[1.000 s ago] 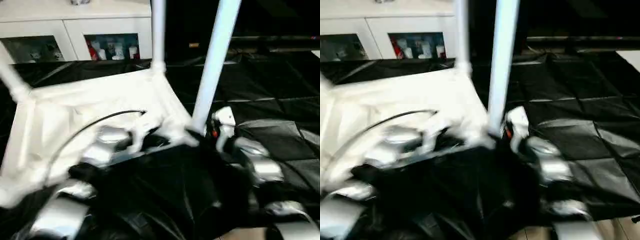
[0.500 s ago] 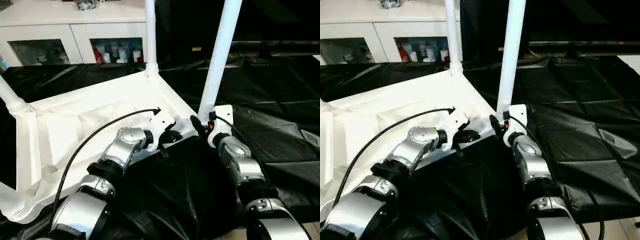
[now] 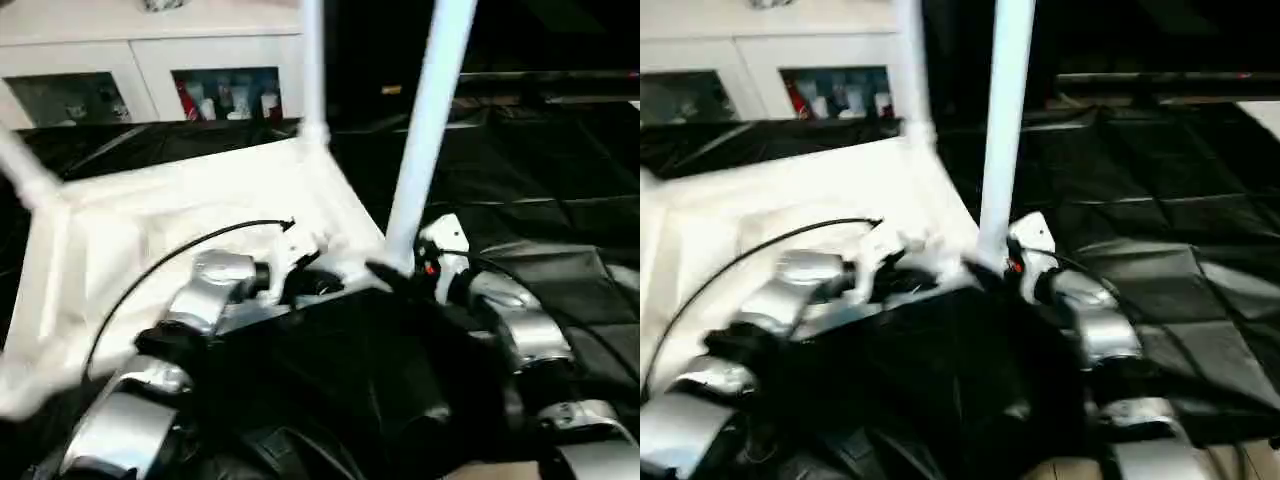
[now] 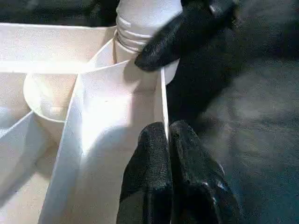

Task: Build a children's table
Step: Rotate leg to tighten

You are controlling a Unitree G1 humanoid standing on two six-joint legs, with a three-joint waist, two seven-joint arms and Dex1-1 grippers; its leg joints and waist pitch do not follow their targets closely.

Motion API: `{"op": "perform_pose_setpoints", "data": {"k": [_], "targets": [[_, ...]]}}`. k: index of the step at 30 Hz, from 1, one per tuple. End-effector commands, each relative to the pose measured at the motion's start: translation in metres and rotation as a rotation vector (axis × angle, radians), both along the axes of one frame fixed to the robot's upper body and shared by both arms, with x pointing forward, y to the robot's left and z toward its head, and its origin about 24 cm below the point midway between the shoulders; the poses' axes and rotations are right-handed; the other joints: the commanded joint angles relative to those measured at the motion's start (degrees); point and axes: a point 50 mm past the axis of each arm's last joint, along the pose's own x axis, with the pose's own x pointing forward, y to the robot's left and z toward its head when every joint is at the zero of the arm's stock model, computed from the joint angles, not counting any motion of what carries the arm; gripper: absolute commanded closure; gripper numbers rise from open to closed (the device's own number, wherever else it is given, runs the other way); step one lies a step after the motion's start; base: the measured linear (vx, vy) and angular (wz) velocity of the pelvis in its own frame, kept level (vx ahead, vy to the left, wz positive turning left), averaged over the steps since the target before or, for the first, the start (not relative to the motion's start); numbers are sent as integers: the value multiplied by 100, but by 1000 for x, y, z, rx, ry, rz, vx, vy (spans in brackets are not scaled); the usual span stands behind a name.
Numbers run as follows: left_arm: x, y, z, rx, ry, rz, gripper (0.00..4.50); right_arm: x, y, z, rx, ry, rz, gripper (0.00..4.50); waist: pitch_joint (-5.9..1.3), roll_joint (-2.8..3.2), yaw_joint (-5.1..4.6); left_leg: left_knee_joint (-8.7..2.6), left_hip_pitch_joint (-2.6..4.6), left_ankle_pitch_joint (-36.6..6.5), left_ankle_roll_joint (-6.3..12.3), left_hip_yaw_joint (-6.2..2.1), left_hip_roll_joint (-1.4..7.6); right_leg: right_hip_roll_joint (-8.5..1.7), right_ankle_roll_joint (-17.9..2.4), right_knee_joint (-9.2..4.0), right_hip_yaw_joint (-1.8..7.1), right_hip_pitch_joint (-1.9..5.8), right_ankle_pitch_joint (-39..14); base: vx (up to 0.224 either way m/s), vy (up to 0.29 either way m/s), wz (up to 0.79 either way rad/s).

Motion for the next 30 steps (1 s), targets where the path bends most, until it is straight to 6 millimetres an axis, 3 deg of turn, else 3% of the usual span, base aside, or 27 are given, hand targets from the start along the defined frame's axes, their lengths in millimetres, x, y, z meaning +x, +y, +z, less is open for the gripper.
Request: {"op": "perform_pose_setpoints", "data": {"k": [1,7,9,16,19,25,30], "targets": [[-8,-4,-3,-14,32,-90,450,-3,-1,0,-4,31,50,64,-408,-15,12,-298,95,-785,712,-175,404,-417,-1639,-281,263,292,-134,0,0,0],[-13,0,-2,-29,53,-118,450,-4,-10,6,-20,39,99,64,-385,-20,5,-311,107,-1111,538,-169,398,-439,-1666,-321,273,295,-468,0,0,0],[-13,-1,-3,-32,52,-118,450,-5,-10,7,-7,40,106,97,-392,-23,18,-311,109,-1079,487,-171,400,-447,-1636,-323,276,299,-543,0,0,0],[-10,-5,-2,-38,38,-69,450,-10,1,3,76,61,110,138,-424,-22,33,-277,97,-814,614,-170,392,-439,-1692,-272,269,313,-126,0,0,0],[-7,-7,-4,-25,25,-29,450,-9,4,0,96,75,69,169,-420,0,26,-283,99,-921,563,-176,391,-433,-1692,-287,263,302,-242,0,0,0],[12,-25,-5,-11,-34,189,450,2,11,-31,51,95,-331,177,-373,4,-19,-359,170,-1663,26,-210,380,-473,-1355,-439,288,249,-1599,0,0,0],[19,-50,-3,-25,-49,306,450,6,30,-48,22,141,-593,178,-378,41,-50,-390,173,-1828,-123,-238,362,-473,-1183,-467,293,242,-1795,0,0,0]]}}
